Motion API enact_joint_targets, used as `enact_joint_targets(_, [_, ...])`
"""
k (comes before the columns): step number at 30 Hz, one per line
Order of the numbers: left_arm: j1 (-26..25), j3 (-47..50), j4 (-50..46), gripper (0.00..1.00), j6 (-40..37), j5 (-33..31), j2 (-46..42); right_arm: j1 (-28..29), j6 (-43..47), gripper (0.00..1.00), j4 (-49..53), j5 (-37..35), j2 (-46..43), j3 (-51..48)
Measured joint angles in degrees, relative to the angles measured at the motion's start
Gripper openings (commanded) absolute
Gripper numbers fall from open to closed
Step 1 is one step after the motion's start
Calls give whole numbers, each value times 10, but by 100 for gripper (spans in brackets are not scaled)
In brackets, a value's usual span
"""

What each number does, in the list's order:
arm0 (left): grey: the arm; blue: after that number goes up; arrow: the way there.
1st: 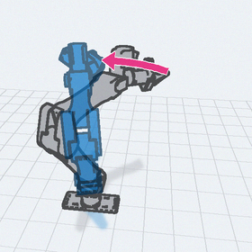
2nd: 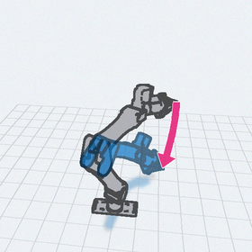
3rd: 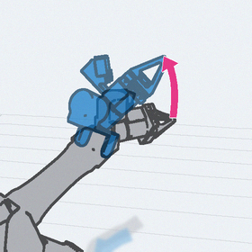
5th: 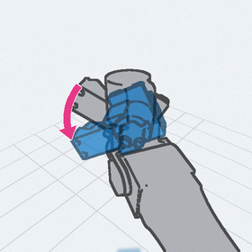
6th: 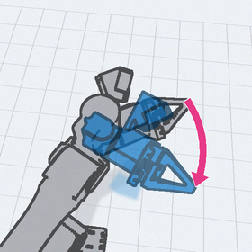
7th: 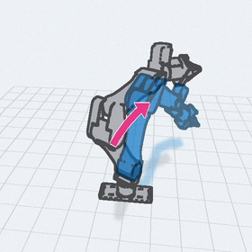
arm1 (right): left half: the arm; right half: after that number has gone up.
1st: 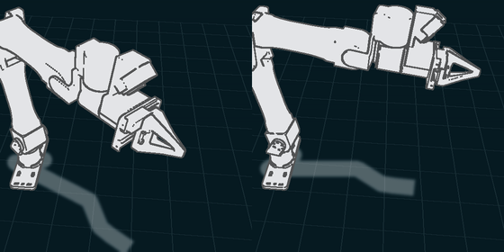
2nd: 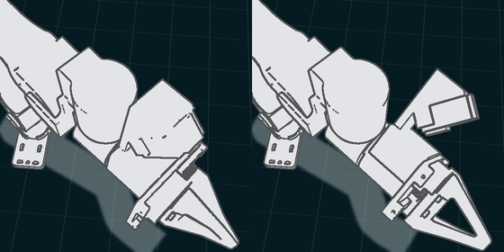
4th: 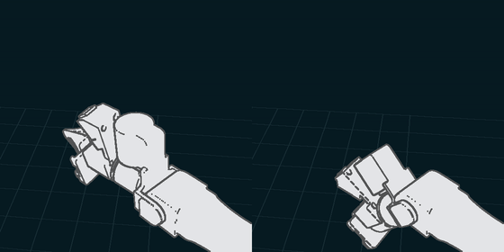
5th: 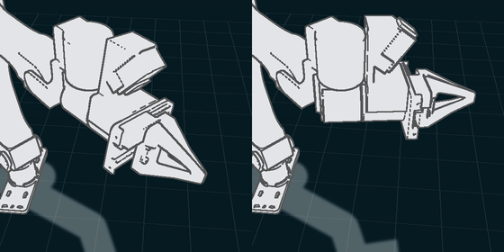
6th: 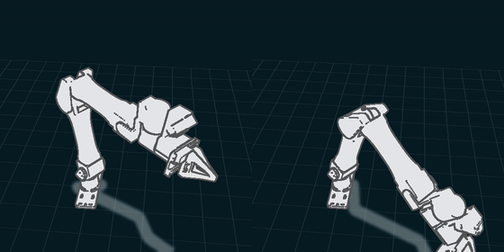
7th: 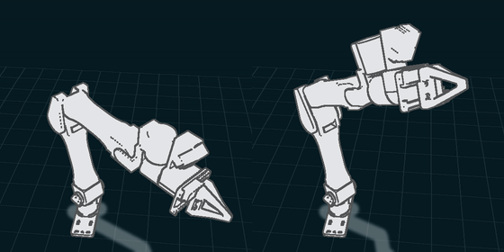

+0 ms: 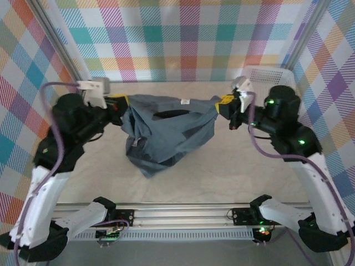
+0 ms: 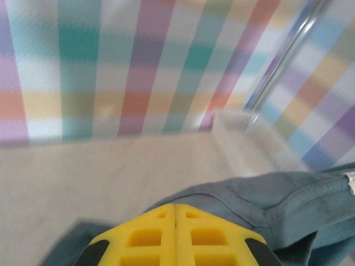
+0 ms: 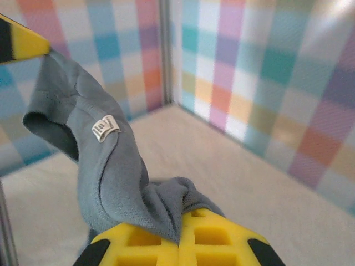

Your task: Fold the inside-out t-shirt

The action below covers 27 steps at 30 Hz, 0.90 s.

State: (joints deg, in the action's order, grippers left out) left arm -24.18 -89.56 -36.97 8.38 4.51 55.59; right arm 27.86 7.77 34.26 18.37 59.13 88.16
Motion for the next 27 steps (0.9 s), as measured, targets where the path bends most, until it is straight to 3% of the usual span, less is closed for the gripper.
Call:
enact_joint_targets(5, [0, -157, 14, 0, -21, 17, 32, -1, -3, 0, 0, 27, 36, 145])
enact_joint_targets(9, [0, -263, 9, 0, -34, -41, 104, -50, -38, 0, -2, 38, 117, 245])
enact_joint_targets(12, [13, -354, -4, 0, -42, -91, 205, -124, -94, 0, -7, 63, 218, 313])
enact_joint_targets(17, [91, -446, 2, 0, -29, -99, 420, -173, -150, 0, -1, 85, 439, 428])
enact_joint_targets(18, [99, -469, 2, 0, -28, -95, 466, -181, -162, 15, 10, 86, 490, 468])
enact_joint_targets(19, [106, -503, -1, 22, -26, -88, 528, -188, -175, 43, 21, 88, 552, 520])
enact_joint_targets(20, [111, -545, -8, 40, -21, -79, 595, -196, -187, 60, 38, 90, 615, 583])
enact_joint_targets(21, [115, -582, -17, 47, -15, -70, 647, -202, -195, 66, 51, 88, 671, 643])
enact_joint_targets(23, [121, -631, -30, 50, 6, -42, 740, -219, -215, 69, 76, 83, 765, 723])
enact_joint_targets(27, [130, -631, -82, 54, 28, -3, 790, -250, -235, 68, 125, 81, 781, 681])
